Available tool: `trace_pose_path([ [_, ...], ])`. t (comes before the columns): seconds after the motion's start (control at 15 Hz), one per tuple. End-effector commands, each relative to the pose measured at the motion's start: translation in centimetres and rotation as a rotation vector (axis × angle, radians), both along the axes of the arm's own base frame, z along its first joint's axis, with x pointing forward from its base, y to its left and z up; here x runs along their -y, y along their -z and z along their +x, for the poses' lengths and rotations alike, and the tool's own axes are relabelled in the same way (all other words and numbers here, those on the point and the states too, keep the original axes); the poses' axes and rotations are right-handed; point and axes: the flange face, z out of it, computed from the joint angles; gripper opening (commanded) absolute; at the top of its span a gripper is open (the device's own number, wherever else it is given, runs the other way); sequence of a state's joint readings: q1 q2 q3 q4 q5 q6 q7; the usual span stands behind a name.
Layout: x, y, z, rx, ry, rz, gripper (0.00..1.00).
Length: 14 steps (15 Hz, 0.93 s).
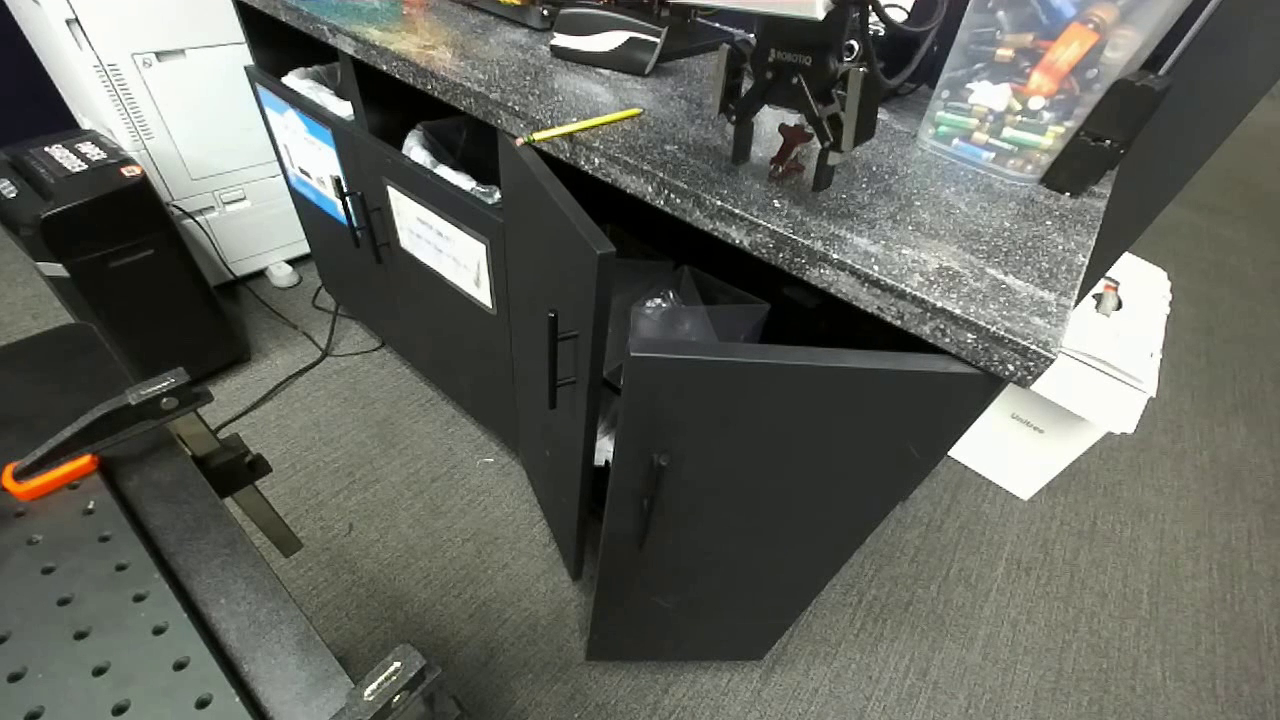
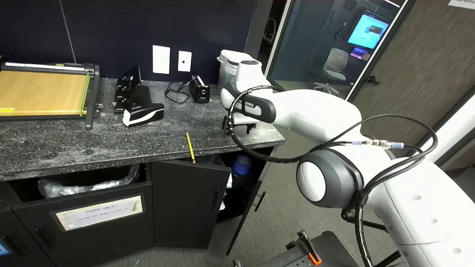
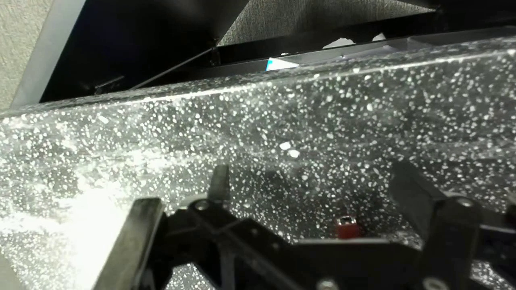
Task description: Move the stapler
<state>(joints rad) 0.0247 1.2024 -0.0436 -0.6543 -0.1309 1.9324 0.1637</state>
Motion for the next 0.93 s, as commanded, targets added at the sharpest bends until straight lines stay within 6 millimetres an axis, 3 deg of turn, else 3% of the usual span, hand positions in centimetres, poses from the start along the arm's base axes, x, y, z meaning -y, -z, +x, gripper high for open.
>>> trace_pose_path([
  [0.0,-1.1,-0.5,0.6,0.038,0.025,-0.009,1.0],
  [0.47,-2.0,-1.2,1.0,0.09,0.04,-0.007,1.0],
  [0.87,-2.8,0.1,1.0,0.085,0.04,-0.016,1.0],
])
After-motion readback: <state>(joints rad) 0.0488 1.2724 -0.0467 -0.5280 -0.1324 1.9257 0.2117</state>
